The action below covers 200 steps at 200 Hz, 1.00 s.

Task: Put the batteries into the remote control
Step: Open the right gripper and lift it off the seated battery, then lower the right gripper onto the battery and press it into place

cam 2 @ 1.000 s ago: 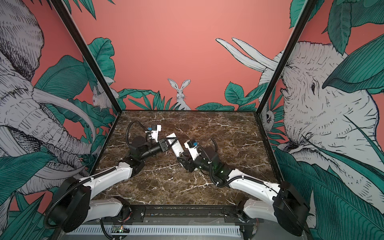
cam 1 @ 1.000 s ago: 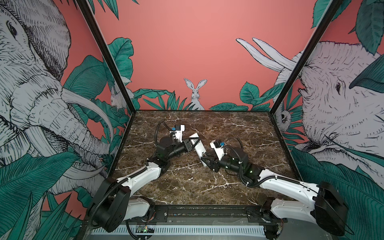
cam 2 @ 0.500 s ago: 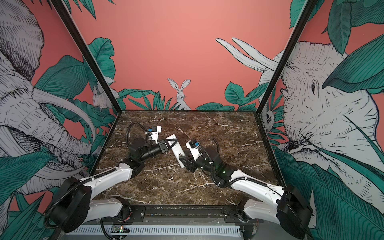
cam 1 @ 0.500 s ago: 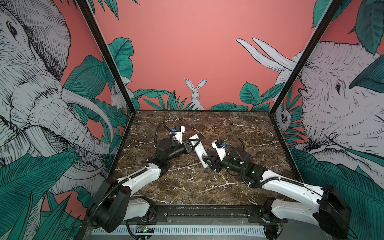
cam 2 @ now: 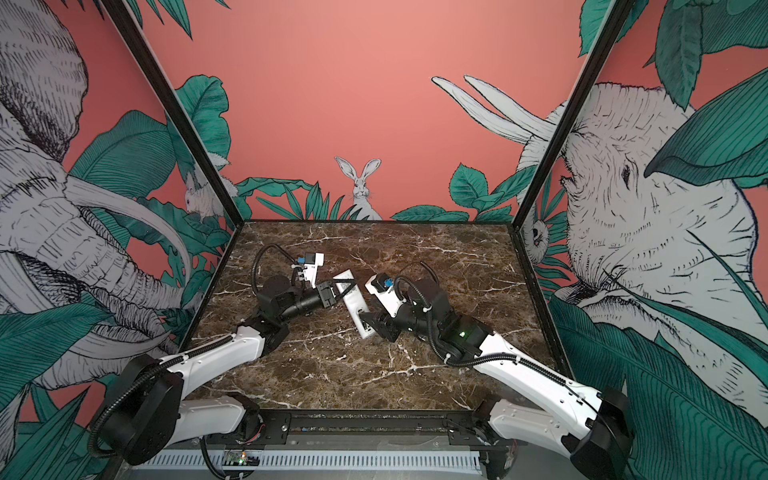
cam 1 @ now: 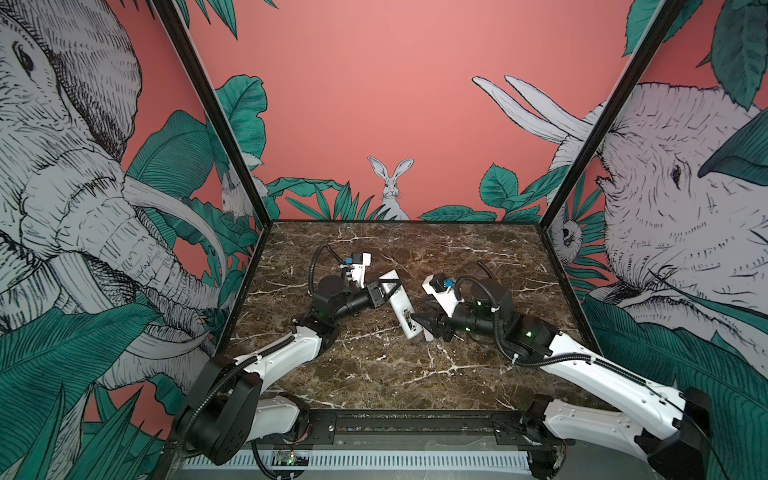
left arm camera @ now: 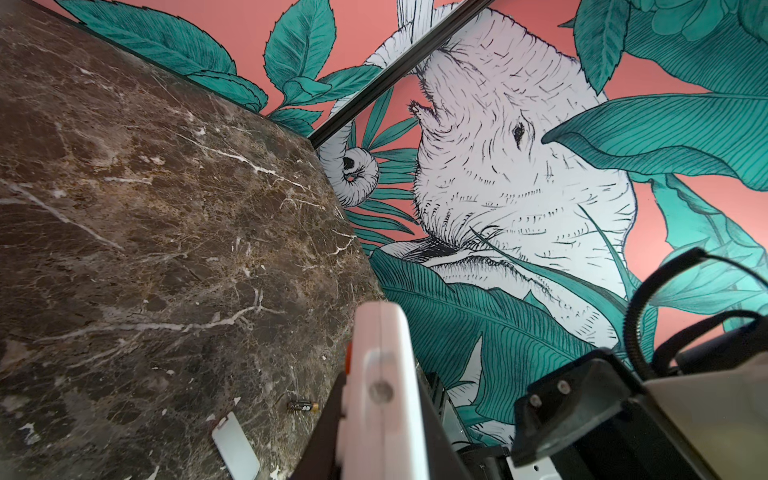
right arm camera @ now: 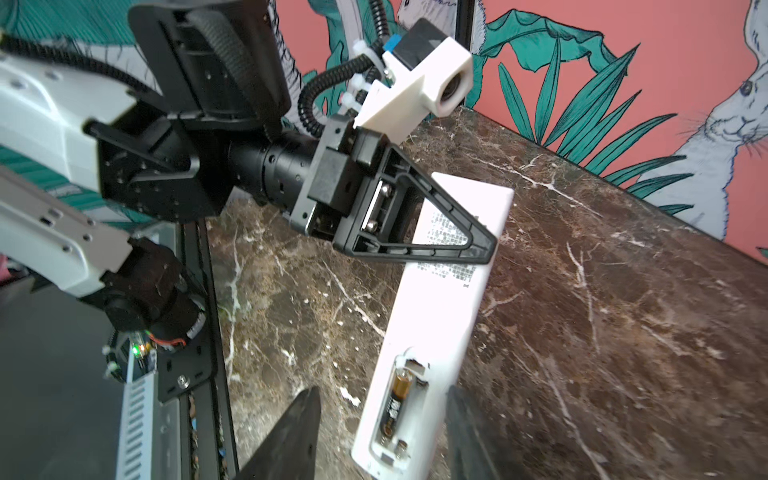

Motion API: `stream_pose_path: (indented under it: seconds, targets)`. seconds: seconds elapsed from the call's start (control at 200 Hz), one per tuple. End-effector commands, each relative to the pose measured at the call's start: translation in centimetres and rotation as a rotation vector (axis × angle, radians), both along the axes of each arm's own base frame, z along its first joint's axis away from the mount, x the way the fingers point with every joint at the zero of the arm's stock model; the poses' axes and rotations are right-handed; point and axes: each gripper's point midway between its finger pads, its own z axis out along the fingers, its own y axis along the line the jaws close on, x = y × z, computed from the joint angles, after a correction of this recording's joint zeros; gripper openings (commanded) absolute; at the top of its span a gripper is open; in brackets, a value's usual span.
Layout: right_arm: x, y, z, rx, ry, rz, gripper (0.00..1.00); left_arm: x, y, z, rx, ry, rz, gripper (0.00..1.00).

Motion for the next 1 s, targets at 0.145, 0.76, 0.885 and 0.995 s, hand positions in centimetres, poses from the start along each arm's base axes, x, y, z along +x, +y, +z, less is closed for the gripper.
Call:
stream_pose_path:
  seconds: [0.145, 0.76, 0.885, 0.995]
  targets:
    - [-1.6, -1.8, -1.0, -0.231, -0.102, 0.13, 0.46, -1.2, -0.1, 1.5, -0.032, -0.04, -0.067, 0.0]
    - [-2.2, 0.3, -1.0, -0.354, -0.291, 0.373, 0.49, -2.7, -0.5, 1.3, -0.028, -0.03, -0.151, 0.0]
    - [-1.9, 0.8, -1.6, -0.394, -0.313, 0.389, 0.42, -2.9, -0.5, 1.4, -0.033, -0.032, -0.162, 0.0]
    - [-1.8, 1.1, -2.3, -0.433, -0.319, 0.399, 0.37, -2.9, -0.5, 1.5, -0.033, -0.034, -0.164, 0.0]
